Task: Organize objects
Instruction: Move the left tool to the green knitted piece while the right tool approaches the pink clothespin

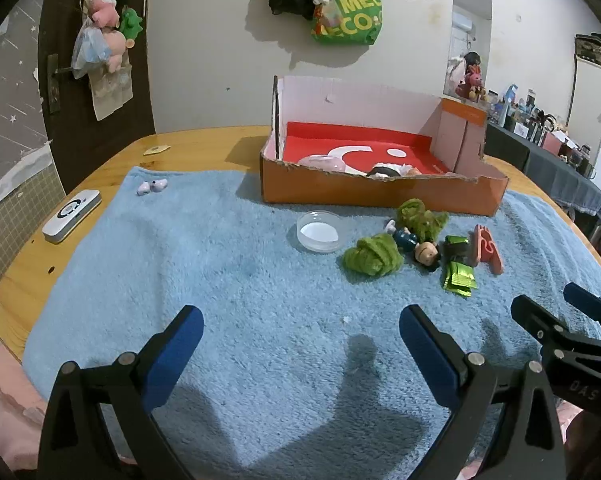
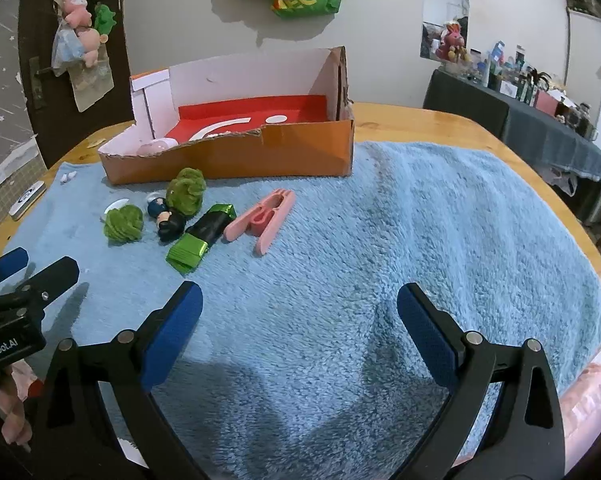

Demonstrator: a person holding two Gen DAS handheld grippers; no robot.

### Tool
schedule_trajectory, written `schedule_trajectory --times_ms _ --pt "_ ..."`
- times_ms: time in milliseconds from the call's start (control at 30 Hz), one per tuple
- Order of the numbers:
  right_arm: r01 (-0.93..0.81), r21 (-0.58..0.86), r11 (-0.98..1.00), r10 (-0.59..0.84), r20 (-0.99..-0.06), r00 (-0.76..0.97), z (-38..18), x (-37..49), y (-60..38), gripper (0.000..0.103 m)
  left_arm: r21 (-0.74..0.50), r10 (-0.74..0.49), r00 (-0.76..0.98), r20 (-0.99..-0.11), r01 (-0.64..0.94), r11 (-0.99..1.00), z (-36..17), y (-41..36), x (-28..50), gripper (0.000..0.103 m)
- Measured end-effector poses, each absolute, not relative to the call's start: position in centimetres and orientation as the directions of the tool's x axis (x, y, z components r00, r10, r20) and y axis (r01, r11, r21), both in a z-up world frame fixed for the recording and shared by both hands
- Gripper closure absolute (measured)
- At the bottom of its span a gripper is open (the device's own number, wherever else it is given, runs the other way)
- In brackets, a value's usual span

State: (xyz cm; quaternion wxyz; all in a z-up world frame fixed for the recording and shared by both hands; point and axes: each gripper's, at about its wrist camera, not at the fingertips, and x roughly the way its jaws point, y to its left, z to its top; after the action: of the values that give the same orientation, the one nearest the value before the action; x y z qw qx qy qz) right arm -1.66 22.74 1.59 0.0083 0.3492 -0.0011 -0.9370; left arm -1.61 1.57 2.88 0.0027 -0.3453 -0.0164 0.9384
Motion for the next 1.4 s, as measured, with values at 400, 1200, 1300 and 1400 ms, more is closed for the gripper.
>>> schedule_trajectory --times_ms 400,1200,1300,1400 --pt "0.012 0.004 -1.0 -0.012 -0.664 -0.748 1.0 -1.8 22.8 0.004 -0.033 0.019 -0.757 -0.654 0.004 -0.999 2.6 1.6 -1.7 0.003" --pt "-0.013 0.007 -1.0 0.004 -0.703 -0.712 2.8 -7.4 23.7 0.004 -0.113 0.202 -0.67 -0.714 -0.175 -0.978 2.8 3.5 -7.1 0.029" --pt "-0.007 0.015 -1.0 -0.006 -0.72 -0.694 2.7 -8.3 23.7 0.004 -0.113 0.214 -0.659 -0.721 -0.193 -0.975 2.7 3.7 -7.6 0.033" --pt "0.004 0.018 -1.0 -0.016 -0.732 -0.681 2.7 -8.9 23.6 0.004 -0.122 0.227 -0.647 -0.728 -0.204 -0.971 2.7 3.6 -8.1 0.039"
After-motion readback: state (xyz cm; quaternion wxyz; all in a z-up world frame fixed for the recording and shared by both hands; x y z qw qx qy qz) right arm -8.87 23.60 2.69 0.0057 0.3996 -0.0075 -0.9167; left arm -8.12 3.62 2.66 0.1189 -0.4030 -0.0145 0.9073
